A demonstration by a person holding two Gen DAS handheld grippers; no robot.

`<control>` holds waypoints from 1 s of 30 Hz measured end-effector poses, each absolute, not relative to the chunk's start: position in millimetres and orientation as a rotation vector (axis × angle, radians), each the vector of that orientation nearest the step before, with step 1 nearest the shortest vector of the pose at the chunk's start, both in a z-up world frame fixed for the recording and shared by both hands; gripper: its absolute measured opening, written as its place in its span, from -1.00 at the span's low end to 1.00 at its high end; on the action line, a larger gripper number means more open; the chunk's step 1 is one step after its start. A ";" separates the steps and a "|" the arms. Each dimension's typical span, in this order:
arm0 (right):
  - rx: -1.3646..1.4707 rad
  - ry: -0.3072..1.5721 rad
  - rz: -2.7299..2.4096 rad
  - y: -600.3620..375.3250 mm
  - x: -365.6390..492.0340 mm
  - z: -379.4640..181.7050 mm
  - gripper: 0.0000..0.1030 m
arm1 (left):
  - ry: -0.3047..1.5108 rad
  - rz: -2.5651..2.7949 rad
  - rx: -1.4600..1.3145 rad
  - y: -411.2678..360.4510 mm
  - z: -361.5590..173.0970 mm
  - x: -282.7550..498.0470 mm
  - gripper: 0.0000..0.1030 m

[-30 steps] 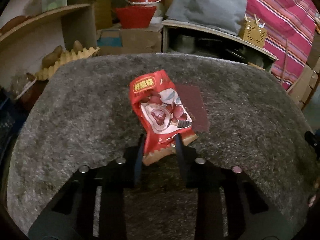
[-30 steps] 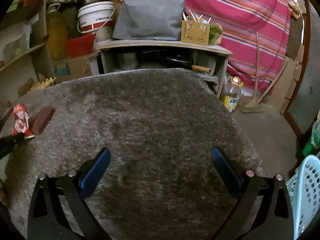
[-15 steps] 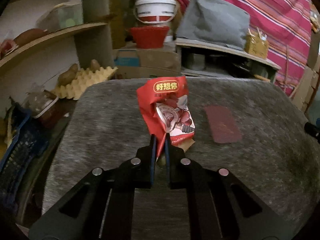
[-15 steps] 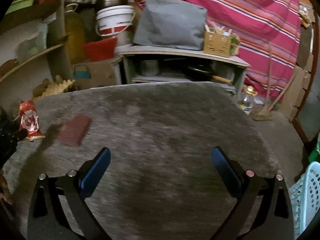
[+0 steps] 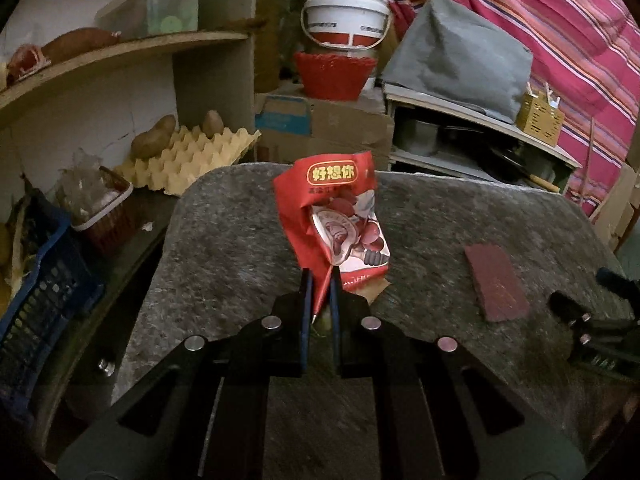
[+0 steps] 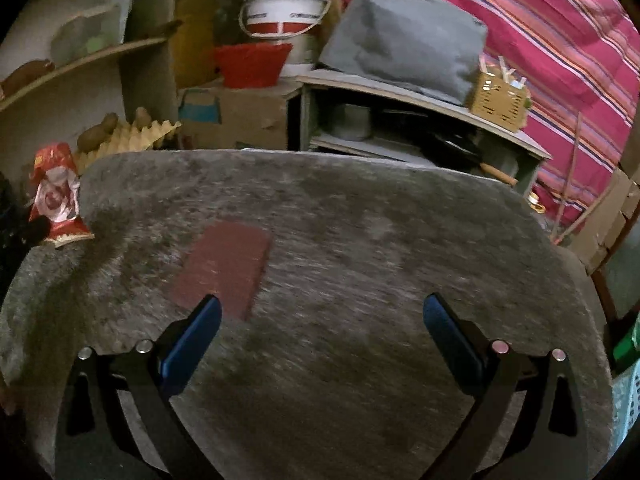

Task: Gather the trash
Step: 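Grasp the maroon scouring pad with the right tool while the left tool holds the bag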

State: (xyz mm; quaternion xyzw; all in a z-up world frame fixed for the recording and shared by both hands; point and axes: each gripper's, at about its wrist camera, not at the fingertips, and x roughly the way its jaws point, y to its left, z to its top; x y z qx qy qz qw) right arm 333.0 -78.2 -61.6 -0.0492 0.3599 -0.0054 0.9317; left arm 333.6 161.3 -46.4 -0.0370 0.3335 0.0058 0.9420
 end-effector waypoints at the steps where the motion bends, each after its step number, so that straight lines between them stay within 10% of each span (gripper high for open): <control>1: -0.104 0.743 0.002 -72.7 336.9 -64.2 0.92 | 0.678 0.013 -0.085 164.1 -46.0 336.8 -0.87; 14: -0.186 0.801 0.049 -32.1 361.4 -86.2 0.88 | 0.708 0.062 -0.108 184.2 -55.9 358.4 -0.87; 21: -0.162 0.836 0.118 -32.5 364.5 -91.0 0.22 | 0.706 0.078 -0.109 186.5 -53.7 354.9 -0.87; 30: -0.117 0.818 0.125 -46.7 356.5 -79.7 0.19 | 0.693 0.074 -0.100 180.4 -44.7 337.8 -0.87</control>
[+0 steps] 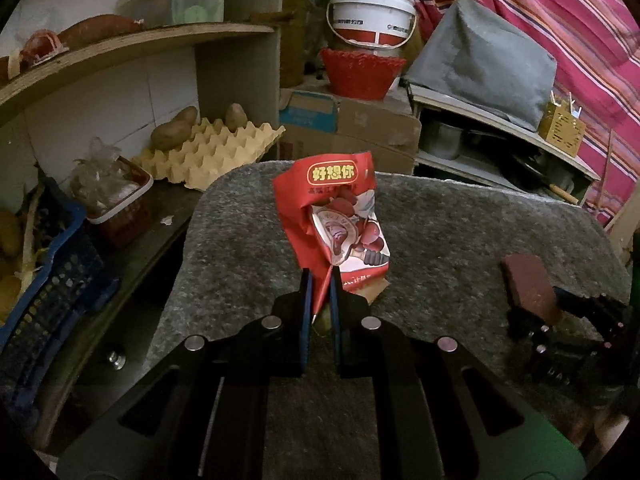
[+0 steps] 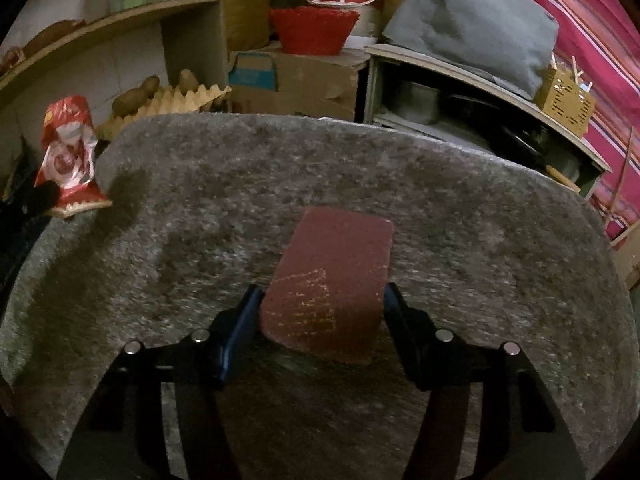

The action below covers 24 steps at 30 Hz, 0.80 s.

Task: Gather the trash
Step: 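Grasp the maroon scouring pad with the right tool while the left tool holds the bag, then carry the snack bag and scouring pad over the light-blue basket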

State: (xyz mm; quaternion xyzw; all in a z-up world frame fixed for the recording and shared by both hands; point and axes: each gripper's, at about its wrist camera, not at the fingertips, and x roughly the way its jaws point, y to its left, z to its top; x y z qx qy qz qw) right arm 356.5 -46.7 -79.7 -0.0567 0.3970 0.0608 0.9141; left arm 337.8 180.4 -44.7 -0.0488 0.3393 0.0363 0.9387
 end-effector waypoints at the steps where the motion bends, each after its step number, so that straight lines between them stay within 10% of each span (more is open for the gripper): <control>1: -0.109 0.815 0.124 -51.3 354.3 -76.7 0.19 | 0.690 0.072 -0.102 179.6 -43.4 336.1 -0.87; 24: -0.063 0.718 -0.030 -191.5 240.3 -31.4 0.19 | 0.652 -0.060 -0.033 69.8 -10.1 253.9 -0.87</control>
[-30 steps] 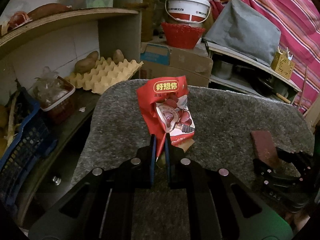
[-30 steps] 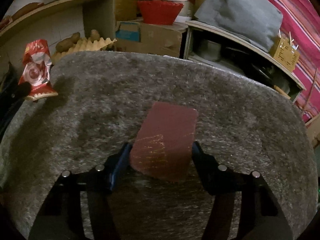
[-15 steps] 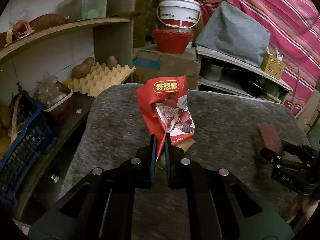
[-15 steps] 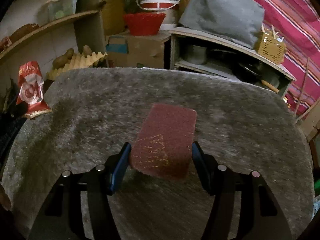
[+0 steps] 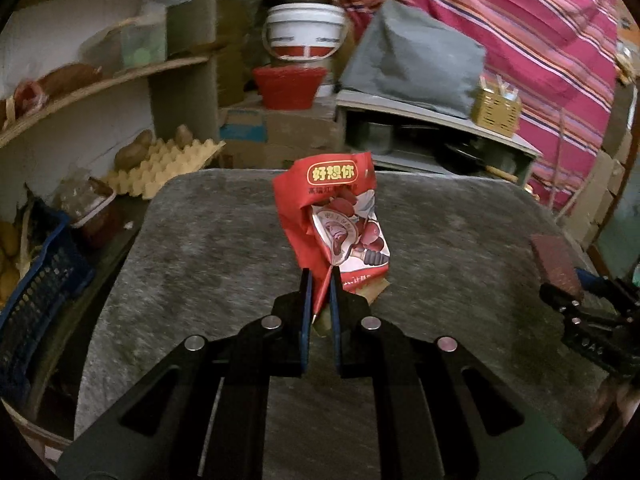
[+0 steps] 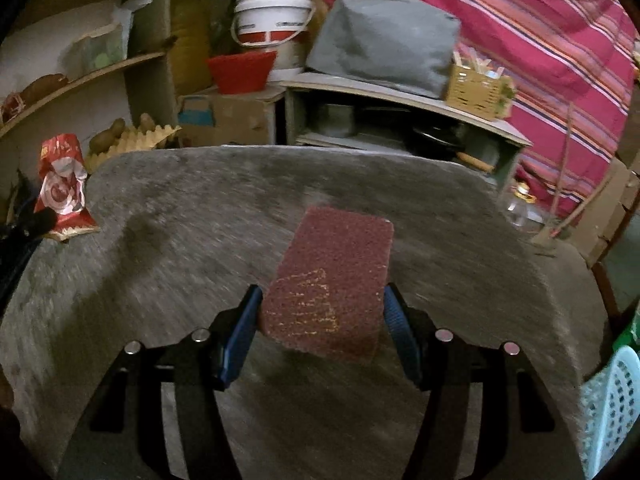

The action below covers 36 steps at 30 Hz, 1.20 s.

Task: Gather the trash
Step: 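Carry the snack bag and scouring pad over the light-blue basket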

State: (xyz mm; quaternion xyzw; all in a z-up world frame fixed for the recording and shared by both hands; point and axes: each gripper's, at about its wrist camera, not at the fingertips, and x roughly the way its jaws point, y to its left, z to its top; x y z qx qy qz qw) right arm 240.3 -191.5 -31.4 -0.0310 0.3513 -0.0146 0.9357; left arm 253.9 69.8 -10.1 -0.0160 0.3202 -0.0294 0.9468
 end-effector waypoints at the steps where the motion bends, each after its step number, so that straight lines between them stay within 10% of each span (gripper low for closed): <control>1: -0.057 0.719 -0.042 -203.8 231.9 -30.3 0.19 | 0.649 -0.064 -0.016 59.9 -8.5 249.5 -0.87; 36: 0.139 0.652 -0.301 -471.7 98.3 -9.6 0.19 | 0.625 -0.383 0.165 -234.4 -9.8 179.5 -0.87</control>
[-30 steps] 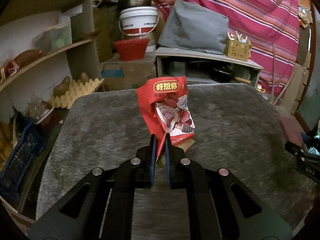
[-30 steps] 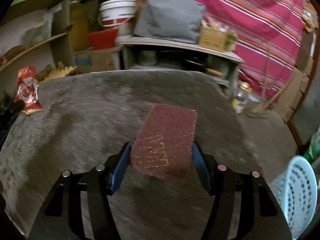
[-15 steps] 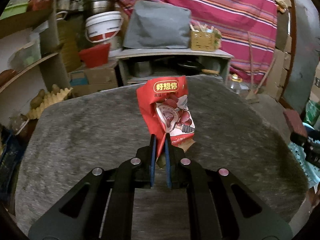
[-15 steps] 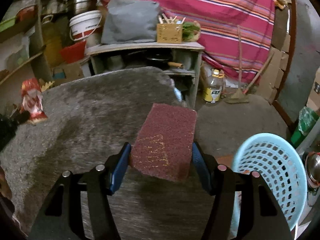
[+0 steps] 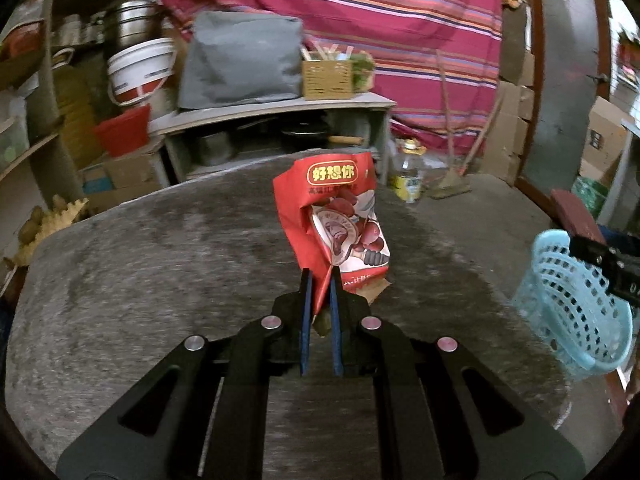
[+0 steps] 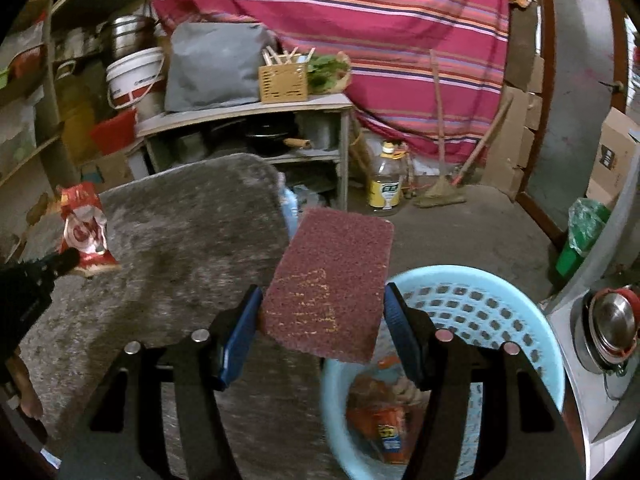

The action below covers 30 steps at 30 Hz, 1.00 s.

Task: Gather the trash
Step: 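Carry the snack bag and scouring pad over the light-blue basket, then open both tools to drop the snack bag and pad into the basket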

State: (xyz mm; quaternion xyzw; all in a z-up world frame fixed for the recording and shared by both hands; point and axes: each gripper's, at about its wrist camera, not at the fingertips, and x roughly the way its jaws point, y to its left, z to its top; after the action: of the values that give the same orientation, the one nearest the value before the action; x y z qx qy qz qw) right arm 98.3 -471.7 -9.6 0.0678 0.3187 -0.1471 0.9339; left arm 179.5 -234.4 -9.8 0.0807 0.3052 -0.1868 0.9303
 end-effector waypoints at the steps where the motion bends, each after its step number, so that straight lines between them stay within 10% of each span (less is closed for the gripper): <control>1: 0.144 0.653 -0.310 -478.6 95.4 -10.2 0.19 | 0.626 -0.398 0.176 -242.9 -10.8 177.2 -0.87; 30: 0.263 0.686 -0.566 -620.6 5.0 -33.4 0.19 | 0.661 -0.820 0.262 -454.0 -46.7 107.6 -0.78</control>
State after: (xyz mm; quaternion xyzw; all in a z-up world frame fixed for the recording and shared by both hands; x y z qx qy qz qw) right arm 5.0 -620.6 -33.4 0.1270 0.3309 -0.2732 0.8943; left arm 107.6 -454.0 -46.7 0.1248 0.3146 -0.3903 0.8562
